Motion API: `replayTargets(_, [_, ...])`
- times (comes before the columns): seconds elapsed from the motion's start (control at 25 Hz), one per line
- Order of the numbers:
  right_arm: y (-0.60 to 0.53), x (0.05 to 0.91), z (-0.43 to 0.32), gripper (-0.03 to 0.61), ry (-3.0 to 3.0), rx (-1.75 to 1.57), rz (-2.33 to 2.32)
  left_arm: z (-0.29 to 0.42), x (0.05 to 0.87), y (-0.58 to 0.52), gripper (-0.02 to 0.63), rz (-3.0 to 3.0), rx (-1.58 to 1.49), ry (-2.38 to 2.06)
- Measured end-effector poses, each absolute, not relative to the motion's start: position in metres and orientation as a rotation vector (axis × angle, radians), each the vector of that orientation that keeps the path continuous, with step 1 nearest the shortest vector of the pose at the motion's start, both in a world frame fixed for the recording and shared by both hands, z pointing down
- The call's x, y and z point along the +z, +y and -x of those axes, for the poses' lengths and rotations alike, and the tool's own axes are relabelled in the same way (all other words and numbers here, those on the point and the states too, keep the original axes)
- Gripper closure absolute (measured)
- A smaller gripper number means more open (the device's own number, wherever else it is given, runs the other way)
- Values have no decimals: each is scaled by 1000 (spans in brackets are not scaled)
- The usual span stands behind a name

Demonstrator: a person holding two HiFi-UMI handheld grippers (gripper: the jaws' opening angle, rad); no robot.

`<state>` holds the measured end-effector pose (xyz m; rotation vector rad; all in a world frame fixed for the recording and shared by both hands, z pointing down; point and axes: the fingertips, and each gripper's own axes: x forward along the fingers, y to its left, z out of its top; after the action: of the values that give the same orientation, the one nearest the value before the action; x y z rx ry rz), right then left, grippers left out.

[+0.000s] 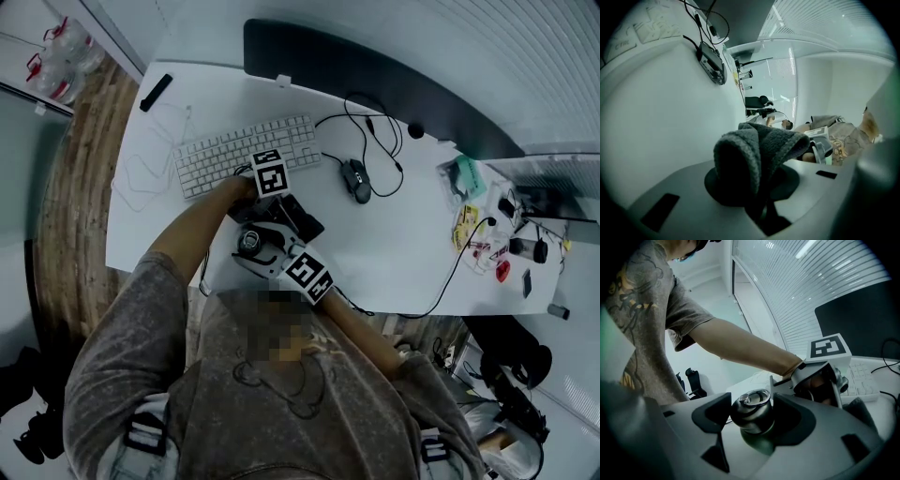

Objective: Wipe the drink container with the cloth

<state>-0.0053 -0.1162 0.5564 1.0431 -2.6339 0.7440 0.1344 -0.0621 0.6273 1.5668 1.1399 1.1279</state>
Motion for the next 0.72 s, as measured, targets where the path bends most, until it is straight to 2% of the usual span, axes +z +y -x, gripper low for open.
replayTargets(0.72, [-116, 556, 4, 296, -2646, 749, -1049, -119, 624, -97, 541, -1604, 1048, 960])
